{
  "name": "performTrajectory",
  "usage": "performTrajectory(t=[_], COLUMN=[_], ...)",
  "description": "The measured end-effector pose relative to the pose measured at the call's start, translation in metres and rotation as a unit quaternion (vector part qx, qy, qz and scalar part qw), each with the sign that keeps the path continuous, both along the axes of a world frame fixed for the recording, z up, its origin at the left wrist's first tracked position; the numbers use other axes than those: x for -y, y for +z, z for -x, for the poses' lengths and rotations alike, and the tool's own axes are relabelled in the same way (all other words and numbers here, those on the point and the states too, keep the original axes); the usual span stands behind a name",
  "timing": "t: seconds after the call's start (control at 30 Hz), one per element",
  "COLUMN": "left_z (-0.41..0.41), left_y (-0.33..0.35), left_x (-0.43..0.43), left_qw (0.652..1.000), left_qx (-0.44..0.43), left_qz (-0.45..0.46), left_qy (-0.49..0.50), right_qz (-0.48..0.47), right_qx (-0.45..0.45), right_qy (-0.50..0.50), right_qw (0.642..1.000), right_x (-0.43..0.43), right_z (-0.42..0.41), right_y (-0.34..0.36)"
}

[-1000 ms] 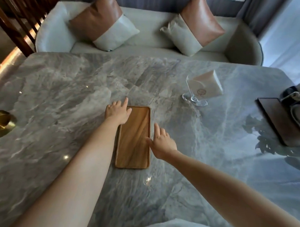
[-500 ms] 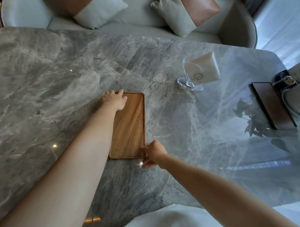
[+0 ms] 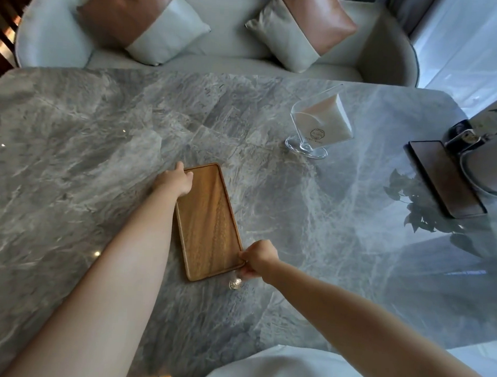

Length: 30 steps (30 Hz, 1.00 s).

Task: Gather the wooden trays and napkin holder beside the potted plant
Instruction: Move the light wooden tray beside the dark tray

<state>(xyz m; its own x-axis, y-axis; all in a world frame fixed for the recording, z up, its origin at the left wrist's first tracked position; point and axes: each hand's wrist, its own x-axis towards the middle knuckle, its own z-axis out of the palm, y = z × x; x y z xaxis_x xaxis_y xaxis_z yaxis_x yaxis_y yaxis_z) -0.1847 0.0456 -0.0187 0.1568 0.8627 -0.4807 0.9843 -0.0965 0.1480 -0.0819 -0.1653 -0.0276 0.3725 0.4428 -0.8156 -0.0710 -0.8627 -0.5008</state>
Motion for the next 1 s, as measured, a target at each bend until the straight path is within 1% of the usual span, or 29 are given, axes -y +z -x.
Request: performTrajectory(t=[0.1,0.2,0.43,0.6,0.73,0.87,1.0], left_z=[-0.005,-0.018,-0.072,-0.132,-0.187,-0.246,-0.306], left_y=[0.013,0.033,0.090,0.133,0.158,0.172,0.172], left_x=[0.006,0.010,0.013,0.017,0.031,0.049,0.073], left_qw=[0.999,0.997,0.989,0.982,0.978,0.976,0.976], left_qx=[0.027,0.048,0.095,0.131,0.146,0.152,0.156], left_qz=[-0.020,-0.048,-0.105,-0.136,-0.145,-0.149,-0.133], left_qy=[0.025,0.029,0.034,0.017,-0.015,-0.048,-0.077], right_qz=[-0.030,-0.069,-0.149,-0.202,-0.230,-0.233,-0.226], right_qx=[0.021,0.045,0.091,0.146,0.171,0.211,0.230], right_qy=[-0.004,-0.014,-0.049,-0.084,-0.109,-0.135,-0.156], right_qw=[0.999,0.996,0.984,0.965,0.952,0.940,0.934], right_x=[0.002,0.003,0.004,0.014,0.034,0.059,0.090], right_z=[-0.014,-0.034,-0.096,-0.153,-0.200,-0.249,-0.298], right_y=[0.007,0.020,0.068,0.099,0.121,0.133,0.135])
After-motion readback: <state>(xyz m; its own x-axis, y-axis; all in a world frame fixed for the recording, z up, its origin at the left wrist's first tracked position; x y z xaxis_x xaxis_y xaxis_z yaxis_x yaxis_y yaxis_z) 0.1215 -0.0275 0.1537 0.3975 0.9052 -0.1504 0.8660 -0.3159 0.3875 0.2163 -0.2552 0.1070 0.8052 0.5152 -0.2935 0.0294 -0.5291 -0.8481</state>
